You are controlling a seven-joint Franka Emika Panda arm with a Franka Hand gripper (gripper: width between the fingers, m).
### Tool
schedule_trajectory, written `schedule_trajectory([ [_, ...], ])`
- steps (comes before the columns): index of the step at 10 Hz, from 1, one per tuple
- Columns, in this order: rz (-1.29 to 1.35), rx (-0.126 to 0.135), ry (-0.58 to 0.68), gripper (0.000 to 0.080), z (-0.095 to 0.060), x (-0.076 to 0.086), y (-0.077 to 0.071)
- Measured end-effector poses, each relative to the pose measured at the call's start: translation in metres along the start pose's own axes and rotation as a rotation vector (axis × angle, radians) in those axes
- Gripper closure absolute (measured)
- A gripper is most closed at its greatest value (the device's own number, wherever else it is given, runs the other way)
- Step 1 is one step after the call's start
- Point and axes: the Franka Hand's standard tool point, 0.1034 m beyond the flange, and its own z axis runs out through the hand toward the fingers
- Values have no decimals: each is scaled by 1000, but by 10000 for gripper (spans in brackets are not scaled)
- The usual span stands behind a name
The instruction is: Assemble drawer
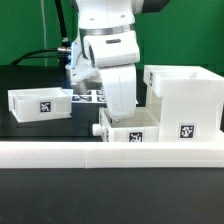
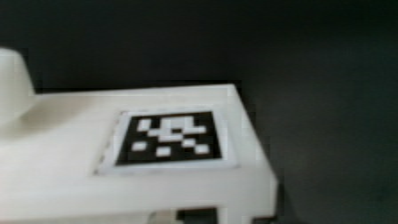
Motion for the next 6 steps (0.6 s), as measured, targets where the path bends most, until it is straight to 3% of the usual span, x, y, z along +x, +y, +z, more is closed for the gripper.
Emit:
schedule_trajectory([
  [2, 4, -3, 0, 758, 0, 1, 0],
  [6, 27, -23, 2, 758, 1, 19, 6],
])
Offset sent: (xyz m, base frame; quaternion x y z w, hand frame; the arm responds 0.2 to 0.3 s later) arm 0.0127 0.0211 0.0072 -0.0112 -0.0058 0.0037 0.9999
